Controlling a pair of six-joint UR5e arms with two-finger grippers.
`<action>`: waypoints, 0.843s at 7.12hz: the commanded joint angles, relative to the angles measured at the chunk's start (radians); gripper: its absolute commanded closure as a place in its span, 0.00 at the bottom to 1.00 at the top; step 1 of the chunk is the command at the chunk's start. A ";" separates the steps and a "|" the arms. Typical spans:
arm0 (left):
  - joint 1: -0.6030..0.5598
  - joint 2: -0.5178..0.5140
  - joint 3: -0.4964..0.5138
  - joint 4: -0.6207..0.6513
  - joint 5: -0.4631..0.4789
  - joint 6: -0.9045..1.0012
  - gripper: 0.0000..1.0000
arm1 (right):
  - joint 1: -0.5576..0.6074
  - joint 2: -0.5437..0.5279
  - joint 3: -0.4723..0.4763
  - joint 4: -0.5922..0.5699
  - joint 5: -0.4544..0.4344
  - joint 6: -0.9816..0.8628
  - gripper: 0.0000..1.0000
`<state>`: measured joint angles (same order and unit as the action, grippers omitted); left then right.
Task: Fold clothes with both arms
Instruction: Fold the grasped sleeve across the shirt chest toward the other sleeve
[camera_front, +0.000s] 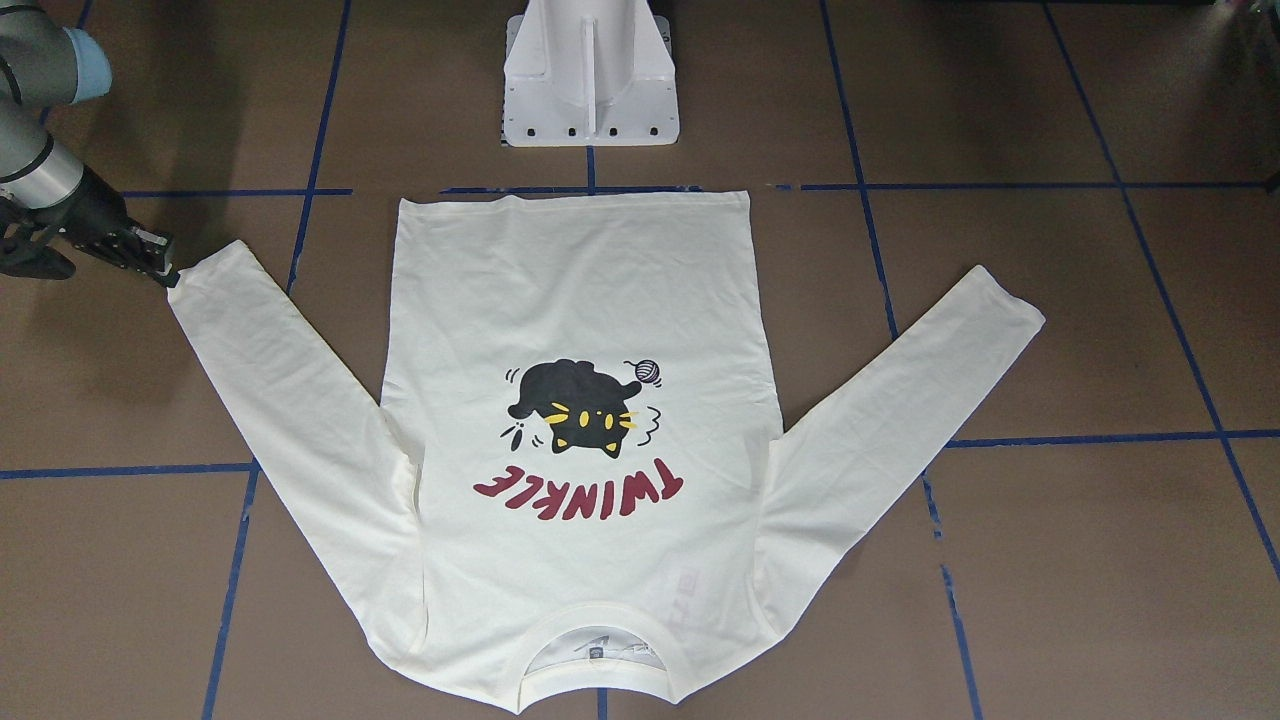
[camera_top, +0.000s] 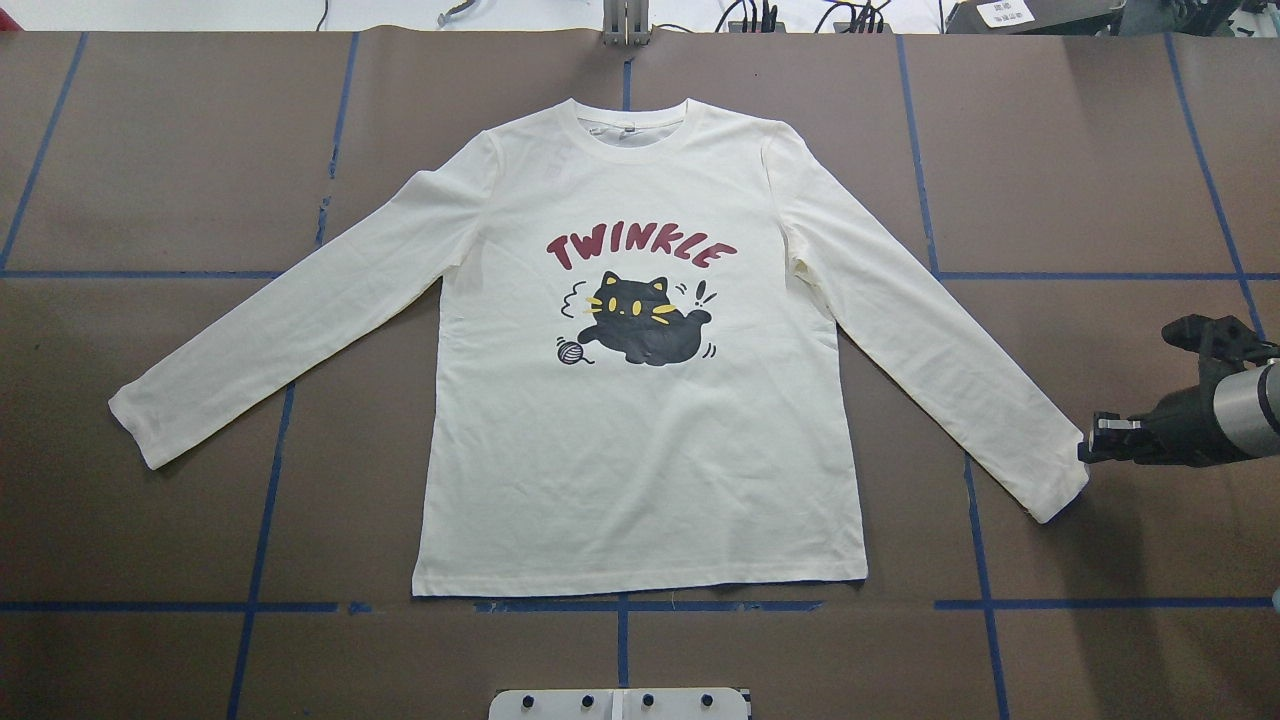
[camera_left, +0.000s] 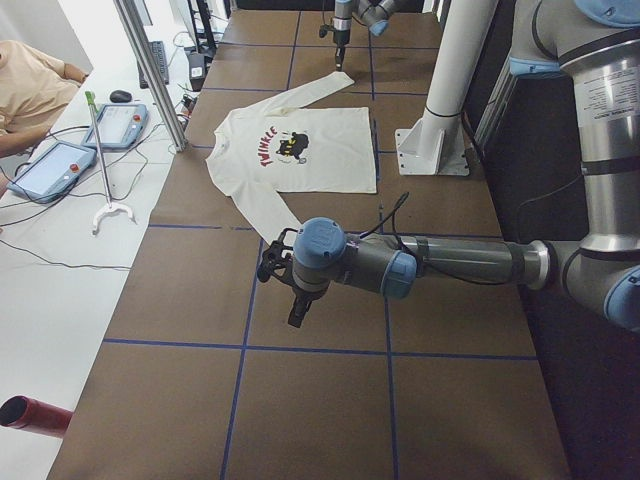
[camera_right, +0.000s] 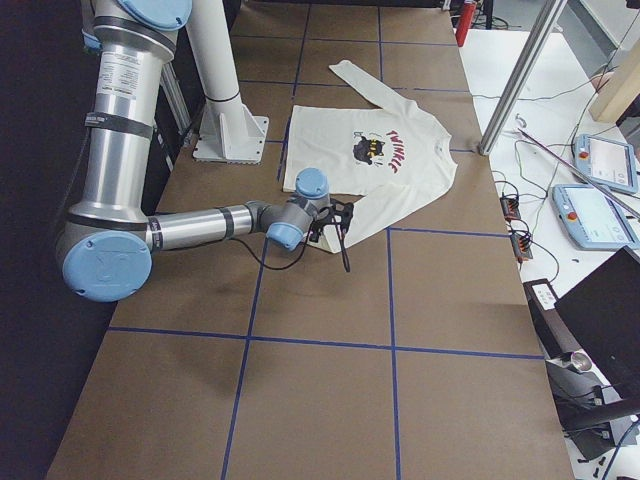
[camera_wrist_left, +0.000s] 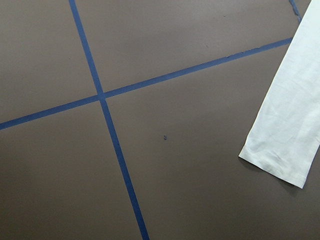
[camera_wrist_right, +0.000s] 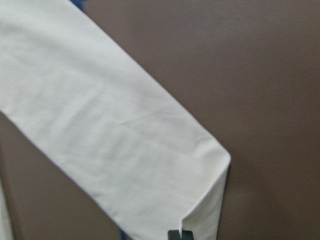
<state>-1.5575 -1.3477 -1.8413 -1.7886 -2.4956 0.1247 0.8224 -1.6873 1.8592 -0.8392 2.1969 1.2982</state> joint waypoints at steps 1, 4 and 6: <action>0.000 -0.013 -0.003 0.000 0.000 -0.002 0.00 | 0.006 0.430 0.046 -0.403 0.005 0.160 1.00; 0.002 -0.053 0.072 -0.087 0.001 -0.011 0.00 | -0.162 0.953 -0.154 -0.666 -0.287 0.324 1.00; 0.002 -0.056 0.102 -0.130 0.001 -0.011 0.00 | -0.339 1.164 -0.594 -0.304 -0.553 0.389 0.98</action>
<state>-1.5555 -1.4007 -1.7535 -1.8950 -2.4941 0.1147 0.5804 -0.6710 1.5445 -1.3484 1.7859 1.6302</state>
